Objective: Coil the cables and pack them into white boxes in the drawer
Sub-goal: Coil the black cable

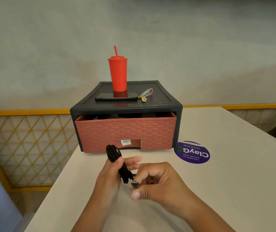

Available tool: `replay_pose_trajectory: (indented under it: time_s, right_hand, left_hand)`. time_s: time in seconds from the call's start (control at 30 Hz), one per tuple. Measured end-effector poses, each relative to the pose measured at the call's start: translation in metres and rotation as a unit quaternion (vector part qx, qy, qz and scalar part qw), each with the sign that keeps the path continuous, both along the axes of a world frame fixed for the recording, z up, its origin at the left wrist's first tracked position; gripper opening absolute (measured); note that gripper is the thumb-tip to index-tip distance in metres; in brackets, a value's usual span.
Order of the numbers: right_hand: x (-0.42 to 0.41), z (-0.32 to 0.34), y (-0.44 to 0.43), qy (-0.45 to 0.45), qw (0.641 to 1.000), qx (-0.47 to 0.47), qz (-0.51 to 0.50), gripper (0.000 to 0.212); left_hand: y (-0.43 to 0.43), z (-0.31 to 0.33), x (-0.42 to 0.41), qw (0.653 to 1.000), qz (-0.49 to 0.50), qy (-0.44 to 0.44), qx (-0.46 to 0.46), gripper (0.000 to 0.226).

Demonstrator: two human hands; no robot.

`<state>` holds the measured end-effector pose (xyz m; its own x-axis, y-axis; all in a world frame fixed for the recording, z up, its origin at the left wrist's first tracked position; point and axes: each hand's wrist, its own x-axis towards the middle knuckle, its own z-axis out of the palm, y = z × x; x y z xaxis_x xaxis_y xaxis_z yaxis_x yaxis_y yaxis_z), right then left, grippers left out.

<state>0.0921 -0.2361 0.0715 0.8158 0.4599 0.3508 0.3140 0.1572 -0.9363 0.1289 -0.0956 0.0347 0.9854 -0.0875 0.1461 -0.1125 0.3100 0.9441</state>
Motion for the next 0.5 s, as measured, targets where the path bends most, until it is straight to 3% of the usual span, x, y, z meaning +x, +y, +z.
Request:
replay_pose_trajectory:
  time_s: [0.07,0.13,0.23,0.27,0.37,0.5]
  right_hand:
    - [0.001,0.002,-0.001,0.004,1.0,0.023,-0.002,0.023]
    - [0.002,0.001,-0.003,0.002,0.999,0.028,-0.017,0.017]
    - [0.001,0.006,-0.006,-0.002,0.999,0.048,0.0,0.019]
    - [0.001,0.006,-0.006,0.001,0.998,0.055,0.001,0.022]
    - [0.002,0.007,-0.007,-0.002,0.997,0.065,-0.05,0.011]
    - [0.01,0.006,-0.012,-0.018,0.98,0.061,-0.186,0.03]
  left_hand:
    - [-0.006,-0.001,-0.005,0.995,0.019,-0.05,0.09,0.029]
    - [-0.007,-0.005,-0.006,0.983,0.006,-0.088,0.159,0.036]
    - [-0.009,-0.005,-0.009,0.963,0.005,-0.125,0.239,0.028]
    - [-0.011,-0.006,-0.01,0.956,0.011,-0.131,0.261,0.04]
    - [-0.017,0.0,-0.017,0.951,-0.002,-0.125,0.281,0.05]
    - [-0.018,0.007,-0.02,0.953,-0.051,-0.115,0.276,0.071]
